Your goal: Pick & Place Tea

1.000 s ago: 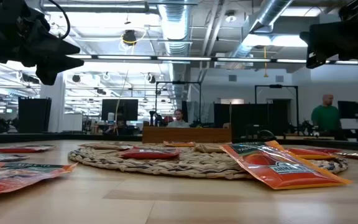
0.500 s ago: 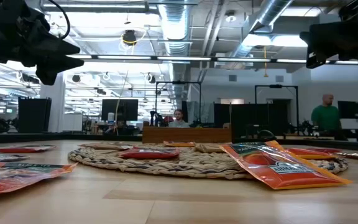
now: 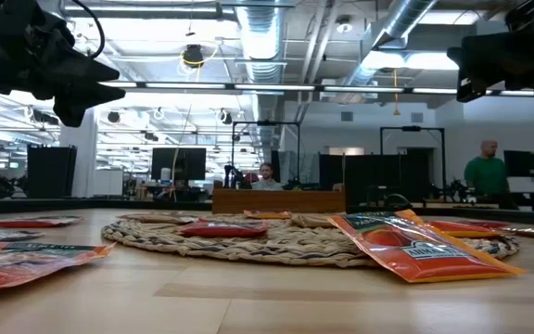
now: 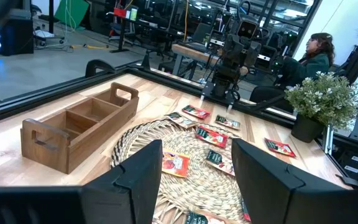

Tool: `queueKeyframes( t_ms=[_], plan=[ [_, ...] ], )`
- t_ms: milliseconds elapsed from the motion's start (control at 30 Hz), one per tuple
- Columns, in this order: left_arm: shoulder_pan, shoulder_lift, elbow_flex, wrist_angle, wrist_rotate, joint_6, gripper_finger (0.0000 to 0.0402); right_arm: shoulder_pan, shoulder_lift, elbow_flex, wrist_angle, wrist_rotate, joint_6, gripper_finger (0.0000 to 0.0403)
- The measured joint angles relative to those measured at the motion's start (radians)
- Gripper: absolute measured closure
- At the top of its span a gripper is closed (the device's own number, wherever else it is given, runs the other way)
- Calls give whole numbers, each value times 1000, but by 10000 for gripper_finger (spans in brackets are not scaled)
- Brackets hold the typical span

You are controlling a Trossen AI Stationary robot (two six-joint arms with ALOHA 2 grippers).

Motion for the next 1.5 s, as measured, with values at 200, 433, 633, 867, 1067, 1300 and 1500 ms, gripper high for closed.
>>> queueKeyframes(
  t_ms=[200,433,633,867,1067,1300,1500],
  plan=[
    [0,0,0,0,0,0,216,0,0,0,0,0,0,301],
    [0,0,-1,20,0,0,216,0,0,0,0,0,0,301],
    [0,0,-2,22,1,0,216,0,0,0,7,1,1,301],
    [0,0,-2,23,0,0,216,-1,0,0,9,1,1,301],
    [0,0,-2,24,0,0,216,-1,0,0,9,3,53,301],
    [0,0,-1,25,0,0,216,-1,0,1,52,71,154,301],
    [0,0,-1,25,0,0,216,-1,1,100,21,183,158,301]
  ],
)
